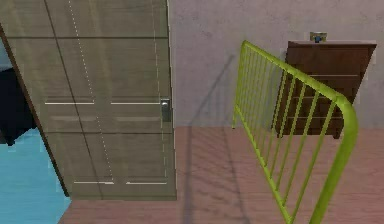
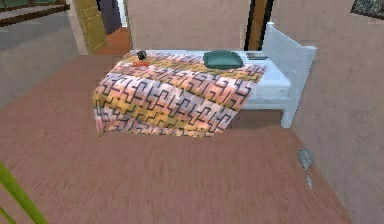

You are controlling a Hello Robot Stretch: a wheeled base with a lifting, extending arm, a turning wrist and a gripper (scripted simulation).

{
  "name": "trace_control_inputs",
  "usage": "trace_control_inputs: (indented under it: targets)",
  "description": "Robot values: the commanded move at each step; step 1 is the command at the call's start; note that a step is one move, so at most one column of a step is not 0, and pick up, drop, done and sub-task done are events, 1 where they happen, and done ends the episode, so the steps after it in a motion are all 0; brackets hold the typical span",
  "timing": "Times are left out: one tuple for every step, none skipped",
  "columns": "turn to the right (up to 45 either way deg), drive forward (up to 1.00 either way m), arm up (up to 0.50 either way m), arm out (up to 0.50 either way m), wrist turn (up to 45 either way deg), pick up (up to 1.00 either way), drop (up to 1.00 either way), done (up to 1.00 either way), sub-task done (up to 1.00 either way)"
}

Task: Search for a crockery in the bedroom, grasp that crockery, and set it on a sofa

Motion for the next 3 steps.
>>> trace_control_inputs:
  targets:
    - [0.0, 0.10, 0.00, 0.00, 0.0, 0.00, 0.00, 0.00, 0.00]
    - [-45.0, 0.00, 0.00, 0.00, 0.0, 0.00, 0.00, 0.00, 0.00]
    - [-27.0, 0.00, 0.00, 0.00, 0.0, 0.00, 0.00, 0.00, 0.00]
